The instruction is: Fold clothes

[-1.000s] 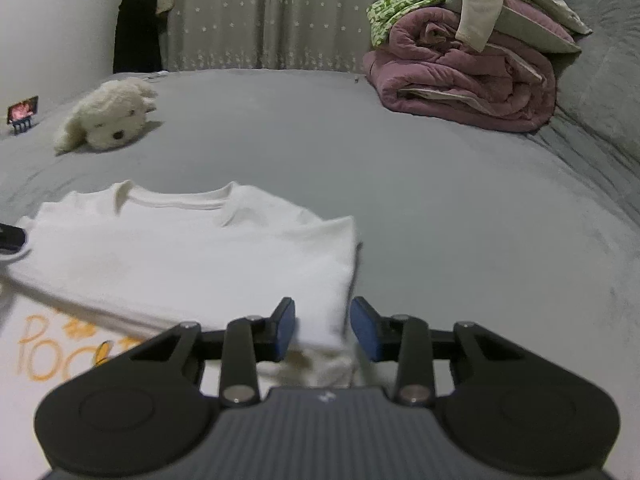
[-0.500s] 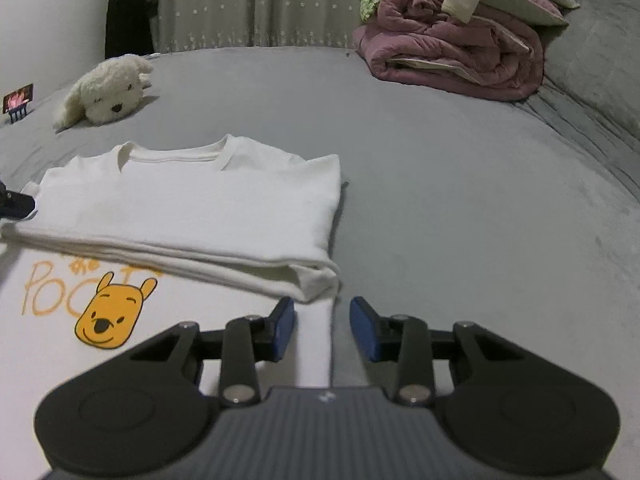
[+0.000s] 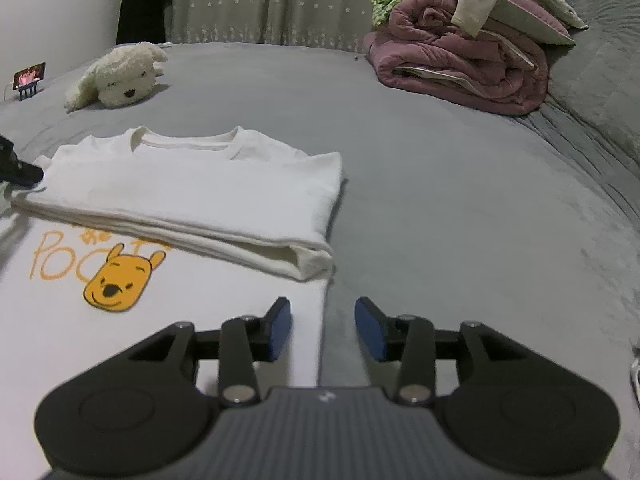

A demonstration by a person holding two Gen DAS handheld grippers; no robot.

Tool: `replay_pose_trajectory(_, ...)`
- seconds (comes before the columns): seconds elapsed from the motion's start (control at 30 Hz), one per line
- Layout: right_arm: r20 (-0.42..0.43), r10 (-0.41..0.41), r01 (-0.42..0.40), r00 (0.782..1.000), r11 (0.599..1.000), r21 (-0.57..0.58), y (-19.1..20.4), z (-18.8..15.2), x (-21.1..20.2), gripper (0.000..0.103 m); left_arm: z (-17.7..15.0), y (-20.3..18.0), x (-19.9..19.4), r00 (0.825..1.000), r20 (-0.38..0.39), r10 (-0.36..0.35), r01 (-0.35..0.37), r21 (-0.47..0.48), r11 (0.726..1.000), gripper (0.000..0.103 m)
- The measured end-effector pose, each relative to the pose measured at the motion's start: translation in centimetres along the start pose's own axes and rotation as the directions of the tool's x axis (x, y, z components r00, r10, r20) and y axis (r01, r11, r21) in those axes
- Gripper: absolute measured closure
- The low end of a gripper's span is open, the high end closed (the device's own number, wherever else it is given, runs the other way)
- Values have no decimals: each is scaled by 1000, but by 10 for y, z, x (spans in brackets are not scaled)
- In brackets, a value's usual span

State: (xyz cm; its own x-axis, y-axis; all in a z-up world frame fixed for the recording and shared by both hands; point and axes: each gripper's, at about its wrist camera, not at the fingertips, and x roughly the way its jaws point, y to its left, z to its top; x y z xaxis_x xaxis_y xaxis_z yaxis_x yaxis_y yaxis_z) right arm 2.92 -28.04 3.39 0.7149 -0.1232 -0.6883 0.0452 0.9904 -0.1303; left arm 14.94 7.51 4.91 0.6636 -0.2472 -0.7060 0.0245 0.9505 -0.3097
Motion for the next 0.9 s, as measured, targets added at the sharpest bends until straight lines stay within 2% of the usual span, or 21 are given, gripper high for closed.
replay_pose_trajectory(0.23, -13, 0, 0, 1000, 1000, -4, -6, -6, -4, 53, -6, 2, 0, 999, -3, 40, -40, 17, 999, 92)
replay_pose_trajectory(0.33, -13, -12, 11, 1000, 1000, -11, -4, -7, -9, 46, -9, -4, -2, 998, 11, 61, -61, 36, 997, 92)
replay_pose_trajectory(0.37, -12, -13, 13, 1000, 1000, -7, -4, -8, -11, 39, -10, -8, -5, 997, 26, 68, -69, 54, 996, 92)
replay_pose_trajectory(0.4, -11, -14, 14, 1000, 1000, -2, -4, -8, -14, 27, -11, -12, -8, 996, 41, 75, -78, 73, 994, 92)
replay_pose_trajectory(0.47, -8, -20, 20, 1000, 1000, 1, -3, -10, -19, 17, -13, -16, -13, 995, 59, 81, -86, 89, 992, 91)
replay_pose_trajectory(0.6, -17, -45, 45, 999, 999, 15, -1, -8, -27, 0, -20, -18, -14, 996, 32, 87, -89, 91, 992, 91)
replay_pose_trajectory(0.7, -28, -20, 22, 999, 998, 57, 0, -3, -38, 0, -27, -25, -17, 994, 37, 105, -109, 132, 985, 91)
replay_pose_trajectory(0.9, -62, -4, 10, 998, 995, 95, 8, 2, -56, 0, -35, -29, -28, 995, 29, 99, -102, 139, 985, 87)
